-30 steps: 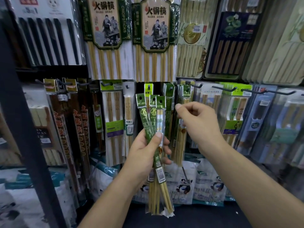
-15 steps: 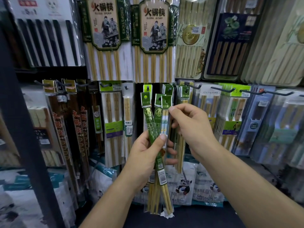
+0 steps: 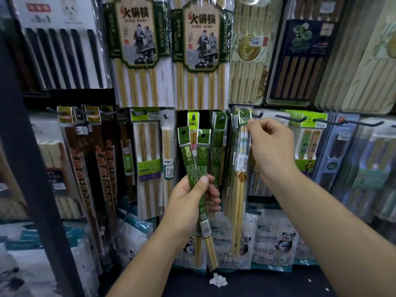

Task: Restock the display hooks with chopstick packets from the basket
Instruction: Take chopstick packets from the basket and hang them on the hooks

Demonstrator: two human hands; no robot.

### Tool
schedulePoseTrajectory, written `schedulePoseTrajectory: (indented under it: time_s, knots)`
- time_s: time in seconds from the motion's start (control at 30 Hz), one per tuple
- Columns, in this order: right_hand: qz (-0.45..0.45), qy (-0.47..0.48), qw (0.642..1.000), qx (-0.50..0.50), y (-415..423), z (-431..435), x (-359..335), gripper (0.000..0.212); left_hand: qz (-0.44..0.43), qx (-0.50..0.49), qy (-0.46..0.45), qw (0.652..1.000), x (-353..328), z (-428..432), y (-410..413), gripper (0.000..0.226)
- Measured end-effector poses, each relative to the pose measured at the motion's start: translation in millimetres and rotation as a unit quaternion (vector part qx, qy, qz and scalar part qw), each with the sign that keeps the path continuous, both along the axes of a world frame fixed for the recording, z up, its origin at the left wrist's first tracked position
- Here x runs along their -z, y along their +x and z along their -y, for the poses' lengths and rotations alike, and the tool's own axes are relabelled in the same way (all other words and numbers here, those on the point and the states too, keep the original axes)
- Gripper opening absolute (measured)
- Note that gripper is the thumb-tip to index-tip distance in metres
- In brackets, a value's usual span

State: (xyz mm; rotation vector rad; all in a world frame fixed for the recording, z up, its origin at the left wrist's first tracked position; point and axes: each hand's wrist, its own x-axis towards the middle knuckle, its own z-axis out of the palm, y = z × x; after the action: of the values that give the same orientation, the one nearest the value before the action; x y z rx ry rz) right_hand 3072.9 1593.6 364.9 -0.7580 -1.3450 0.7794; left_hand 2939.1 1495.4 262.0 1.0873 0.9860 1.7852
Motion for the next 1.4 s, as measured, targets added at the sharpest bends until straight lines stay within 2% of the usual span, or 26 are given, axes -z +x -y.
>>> schedulePoseTrajectory:
  time_s: [0.47, 0.63, 0.7, 0.83, 0.93, 1.1, 1.27, 1.4]
  knots:
    - [0.065, 0.020, 0.996, 0.050, -0.2, -15.9, 14.9, 0.035, -0.061, -0.004, -0.002, 0.998, -2.0, 2.9, -0.9, 0.021]
    - [0.050, 0.013, 0.996, 0.070, 3.5, -8.9, 20.3, 0.024, -0.100, -0.013, 0.001, 0.995, -2.3, 2.0, -1.2, 0.023]
    - [0.052, 0.021, 0.998, 0.041, 3.2, 2.9, 21.4, 0.024, -0.101, -0.011, -0.003, 0.995, -2.8, 2.1, -1.0, 0.023]
    - [0.103, 0.039, 0.990, -0.090, -3.1, 31.2, 27.6, 0.015, -0.100, 0.016, -0.003, 0.995, -5.2, 4.2, 3.1, 0.022]
    - [0.078, 0.004, 0.987, -0.143, -6.8, 39.5, 31.0, 0.015, -0.083, 0.046, 0.005, 0.995, -5.4, 5.5, 7.2, 0.022]
    - [0.067, -0.003, 0.990, -0.122, -6.4, 33.6, 27.2, 0.018, -0.033, 0.054, -0.019, 0.998, -2.8, 3.0, 10.8, 0.023]
    - [0.006, -0.034, 0.997, -0.065, 1.7, 15.9, 7.7, 0.026, -0.072, -0.056, -0.071, 0.993, 0.7, -2.5, 2.6, 0.030]
    - [0.007, -0.020, 1.000, -0.021, 2.0, 6.6, 0.4, 0.030, -0.062, -0.039, -0.080, 0.994, -2.5, 0.3, 0.1, 0.032]
